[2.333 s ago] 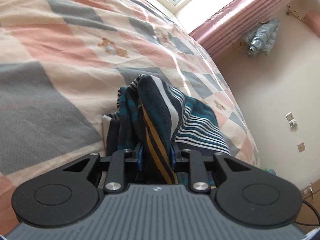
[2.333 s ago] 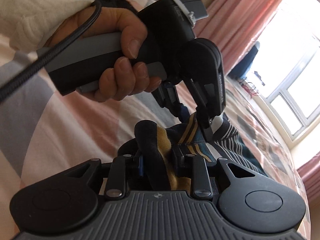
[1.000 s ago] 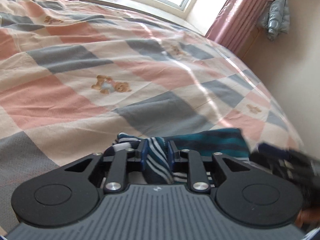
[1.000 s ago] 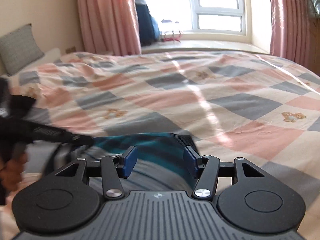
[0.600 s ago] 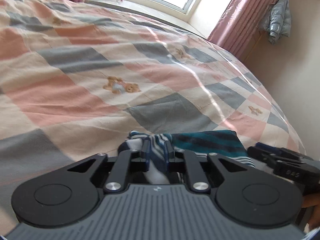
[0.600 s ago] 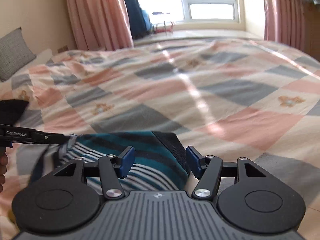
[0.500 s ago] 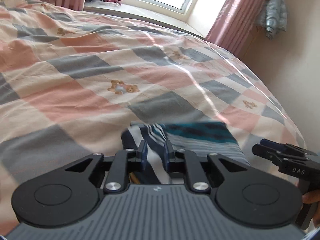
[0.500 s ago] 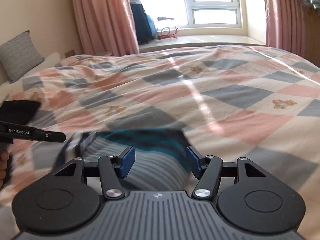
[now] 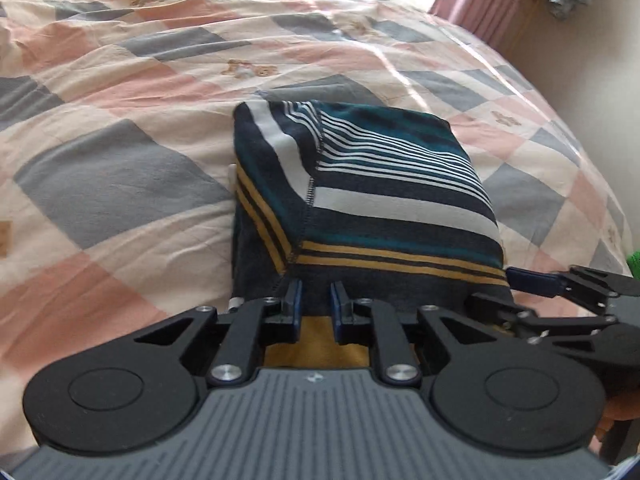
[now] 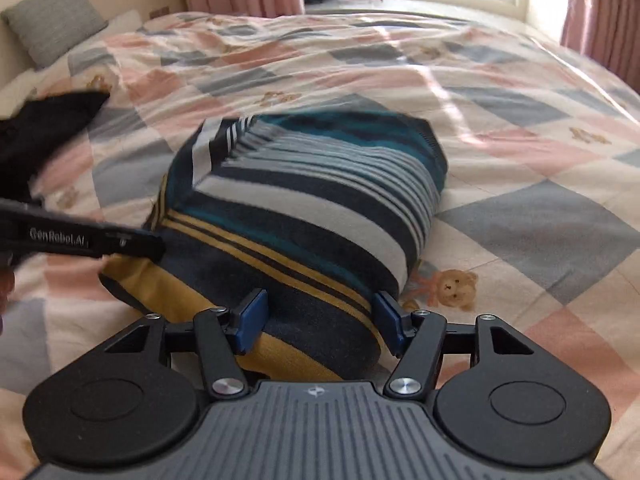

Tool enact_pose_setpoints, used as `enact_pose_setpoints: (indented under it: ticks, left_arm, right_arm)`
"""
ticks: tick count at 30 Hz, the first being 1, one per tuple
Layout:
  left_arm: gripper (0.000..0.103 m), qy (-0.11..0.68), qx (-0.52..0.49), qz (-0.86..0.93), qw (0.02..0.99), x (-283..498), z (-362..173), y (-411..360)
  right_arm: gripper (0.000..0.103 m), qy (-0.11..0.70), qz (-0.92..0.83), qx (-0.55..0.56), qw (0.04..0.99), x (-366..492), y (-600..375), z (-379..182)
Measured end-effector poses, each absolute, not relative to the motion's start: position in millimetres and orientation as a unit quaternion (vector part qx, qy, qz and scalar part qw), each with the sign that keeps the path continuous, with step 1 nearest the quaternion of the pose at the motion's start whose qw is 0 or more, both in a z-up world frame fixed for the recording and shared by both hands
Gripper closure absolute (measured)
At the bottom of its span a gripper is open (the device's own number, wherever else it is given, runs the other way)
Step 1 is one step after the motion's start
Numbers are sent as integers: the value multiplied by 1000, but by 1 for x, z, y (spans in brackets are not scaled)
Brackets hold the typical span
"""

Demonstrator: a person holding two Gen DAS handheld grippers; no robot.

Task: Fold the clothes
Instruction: 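Release the folded sweater and pull both open grippers back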

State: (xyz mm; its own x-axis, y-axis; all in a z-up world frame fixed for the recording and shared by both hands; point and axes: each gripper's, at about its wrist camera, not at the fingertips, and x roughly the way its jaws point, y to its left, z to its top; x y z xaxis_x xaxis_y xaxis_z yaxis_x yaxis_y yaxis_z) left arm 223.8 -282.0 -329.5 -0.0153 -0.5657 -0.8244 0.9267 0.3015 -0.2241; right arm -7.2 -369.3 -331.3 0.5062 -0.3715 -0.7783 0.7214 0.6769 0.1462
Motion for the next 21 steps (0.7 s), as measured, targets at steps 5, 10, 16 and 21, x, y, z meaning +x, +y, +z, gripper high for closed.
enact_pose_setpoints:
  ticks: [5, 10, 16, 21]
  left_arm:
    - [76, 438, 250, -496, 707, 202, -261, -260]
    - [64, 420, 273, -454, 737, 164, -207, -230]
    - [60, 408, 257, -420, 769, 99, -159, -183]
    - [56, 403, 245, -394, 789, 37, -127, -144]
  right_arm:
    - [35, 339, -351, 285, 825, -38, -349, -276]
    - [31, 323, -338, 313, 827, -63, -326, -240]
    - [28, 301, -300, 302, 853, -107, -299, -192]
    - [23, 282, -279, 290, 871, -157, -276, -153]
